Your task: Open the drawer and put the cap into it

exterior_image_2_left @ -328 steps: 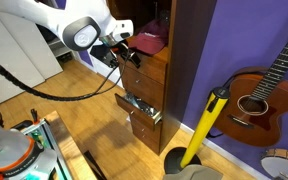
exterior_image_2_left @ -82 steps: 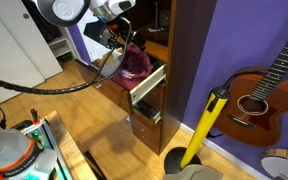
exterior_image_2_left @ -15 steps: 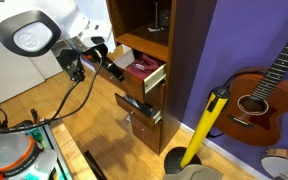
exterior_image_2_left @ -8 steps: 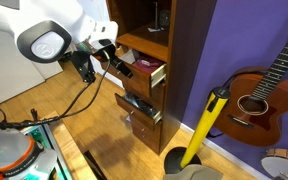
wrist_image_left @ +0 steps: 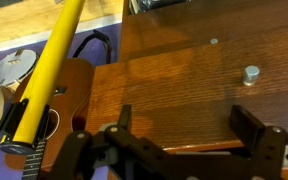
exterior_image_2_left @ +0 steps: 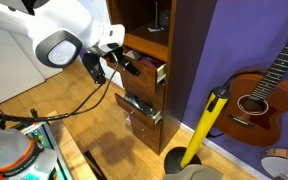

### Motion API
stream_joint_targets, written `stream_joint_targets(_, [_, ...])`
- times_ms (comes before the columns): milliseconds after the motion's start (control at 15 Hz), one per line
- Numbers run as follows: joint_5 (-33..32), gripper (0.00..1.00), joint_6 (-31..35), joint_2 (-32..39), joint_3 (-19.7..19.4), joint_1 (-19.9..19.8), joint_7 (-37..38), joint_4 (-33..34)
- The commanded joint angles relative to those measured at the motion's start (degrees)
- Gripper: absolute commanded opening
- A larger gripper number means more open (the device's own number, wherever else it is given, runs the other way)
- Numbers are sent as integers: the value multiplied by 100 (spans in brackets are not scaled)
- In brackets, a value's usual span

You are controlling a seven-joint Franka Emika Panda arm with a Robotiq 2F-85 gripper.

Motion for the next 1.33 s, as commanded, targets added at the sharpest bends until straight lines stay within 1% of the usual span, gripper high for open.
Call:
stream_joint_targets(0, [188,100,334,396,-47,125,26,229])
stream_joint_targets(333, [374,100,610,716,-106,288,-17,453])
stream_joint_targets(467, [434,100,657,814,-114,334,-23,527])
stream_joint_targets(600, [522,100,569,819,-148,404,-42,597])
stream_joint_targets(733, [477,100,202,652,-105,337,-33,623])
stream_joint_targets(800, [403,100,31,538,-56,237,10,616])
stream_joint_targets(867, [440,100,-154,394,-101,267,-44,606])
stream_joint_targets(933, [402,100,-344,247,-95,215,-50,598])
stream_joint_targets(1267, [217,100,-1550,-696,-114,24,-245,611])
